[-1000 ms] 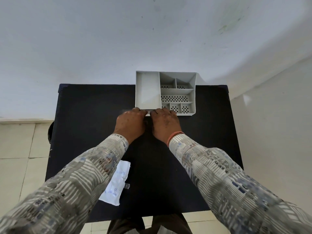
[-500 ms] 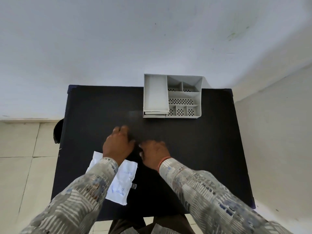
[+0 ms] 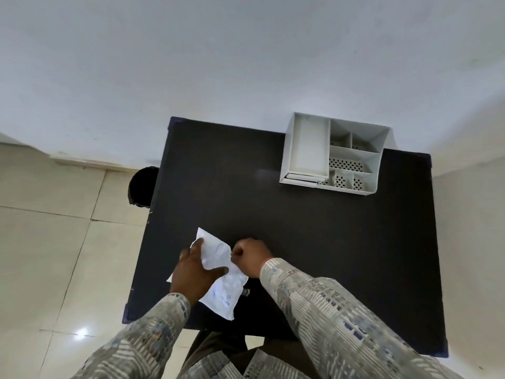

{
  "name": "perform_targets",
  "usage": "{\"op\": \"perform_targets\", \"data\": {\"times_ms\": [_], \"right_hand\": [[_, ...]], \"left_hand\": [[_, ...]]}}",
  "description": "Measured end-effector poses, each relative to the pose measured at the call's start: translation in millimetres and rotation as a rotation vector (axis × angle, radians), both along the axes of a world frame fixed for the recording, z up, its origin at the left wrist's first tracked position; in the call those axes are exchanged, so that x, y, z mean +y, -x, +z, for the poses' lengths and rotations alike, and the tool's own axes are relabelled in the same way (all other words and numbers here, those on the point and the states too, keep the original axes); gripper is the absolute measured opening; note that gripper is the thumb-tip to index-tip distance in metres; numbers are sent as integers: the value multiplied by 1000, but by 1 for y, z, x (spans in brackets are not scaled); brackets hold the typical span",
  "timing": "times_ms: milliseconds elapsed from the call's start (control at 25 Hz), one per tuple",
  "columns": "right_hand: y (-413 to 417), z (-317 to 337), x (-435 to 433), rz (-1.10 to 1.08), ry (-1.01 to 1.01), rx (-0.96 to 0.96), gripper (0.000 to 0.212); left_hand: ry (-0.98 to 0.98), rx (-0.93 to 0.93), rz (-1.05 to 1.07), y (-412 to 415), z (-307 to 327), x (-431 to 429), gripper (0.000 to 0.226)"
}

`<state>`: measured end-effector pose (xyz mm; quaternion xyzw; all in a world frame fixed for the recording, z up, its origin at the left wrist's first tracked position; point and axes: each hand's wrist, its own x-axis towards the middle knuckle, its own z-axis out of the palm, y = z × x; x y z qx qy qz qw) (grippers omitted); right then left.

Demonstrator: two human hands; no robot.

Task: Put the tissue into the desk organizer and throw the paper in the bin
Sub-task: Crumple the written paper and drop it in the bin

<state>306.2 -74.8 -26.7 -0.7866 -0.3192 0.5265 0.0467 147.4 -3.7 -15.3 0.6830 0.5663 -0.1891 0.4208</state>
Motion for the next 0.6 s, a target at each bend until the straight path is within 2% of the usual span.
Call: {"op": "perform_targets", "data": {"times_ms": [80, 160, 200, 280, 400, 520, 600], "right_hand": [[-1, 17, 4, -343, -79, 299, 13], [-1, 42, 8, -629, -150, 621, 16], [1, 54, 10, -704, -183, 729, 22], [3, 80, 14, -729, -267, 819, 30], [-2, 123, 19, -633, -421, 769, 27], [-10, 170, 11, -494, -597, 387, 21], [-14, 191, -4, -438, -694, 167, 23]], "left_hand": [[111, -141, 80, 3, 5, 8, 107], [312, -389, 274, 3, 23, 14, 82], [373, -496, 344, 0, 36, 15, 65], [308, -637, 437, -8, 65, 14, 43], [98, -759, 566, -15, 101, 14, 31], [-26, -867, 768, -16, 139, 10, 25], [1, -947, 889, -13, 161, 7, 17]]}}
